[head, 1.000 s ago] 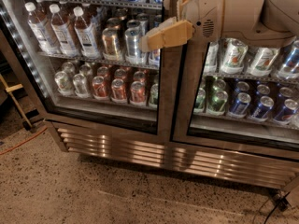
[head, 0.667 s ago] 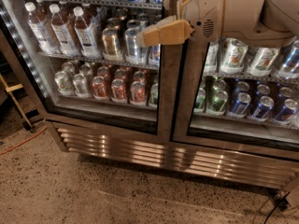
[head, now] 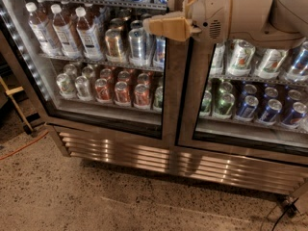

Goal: Open left fridge door

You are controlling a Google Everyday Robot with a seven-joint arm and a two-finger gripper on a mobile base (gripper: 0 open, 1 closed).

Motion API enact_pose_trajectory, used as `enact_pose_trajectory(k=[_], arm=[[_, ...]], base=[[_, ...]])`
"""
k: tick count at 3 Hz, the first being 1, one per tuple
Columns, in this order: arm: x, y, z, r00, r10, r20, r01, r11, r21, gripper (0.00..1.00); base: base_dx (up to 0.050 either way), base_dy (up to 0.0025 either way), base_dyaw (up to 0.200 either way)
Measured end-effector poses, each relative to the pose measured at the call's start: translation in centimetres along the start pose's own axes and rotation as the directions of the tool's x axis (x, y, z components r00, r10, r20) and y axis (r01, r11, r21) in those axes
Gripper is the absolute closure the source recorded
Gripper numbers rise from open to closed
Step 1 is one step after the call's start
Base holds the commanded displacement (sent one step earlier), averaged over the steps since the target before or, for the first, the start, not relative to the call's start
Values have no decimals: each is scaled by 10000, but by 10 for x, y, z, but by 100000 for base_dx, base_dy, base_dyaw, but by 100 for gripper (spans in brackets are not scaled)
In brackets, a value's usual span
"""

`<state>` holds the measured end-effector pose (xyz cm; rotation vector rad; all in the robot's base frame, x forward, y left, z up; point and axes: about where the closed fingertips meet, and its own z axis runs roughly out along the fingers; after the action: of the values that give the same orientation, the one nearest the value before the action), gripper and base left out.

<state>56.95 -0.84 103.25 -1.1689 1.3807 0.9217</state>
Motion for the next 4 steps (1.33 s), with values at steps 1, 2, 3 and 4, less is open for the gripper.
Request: enact_pose_trajectory(k=[1, 2, 3, 4], arm=[[0, 0, 0, 10000, 0, 0, 0, 10000, 0, 100], [0, 0, 0, 10000, -1, 0, 1, 10000, -2, 100], [0, 0, 0, 10000, -1, 0, 1, 10000, -3, 100], [0, 0, 0, 10000, -1, 0, 1, 10000, -3, 100]], base=[[-4141, 231, -11188], [-4341, 210, -9780], [0, 0, 19202], [-2842, -223, 16310]])
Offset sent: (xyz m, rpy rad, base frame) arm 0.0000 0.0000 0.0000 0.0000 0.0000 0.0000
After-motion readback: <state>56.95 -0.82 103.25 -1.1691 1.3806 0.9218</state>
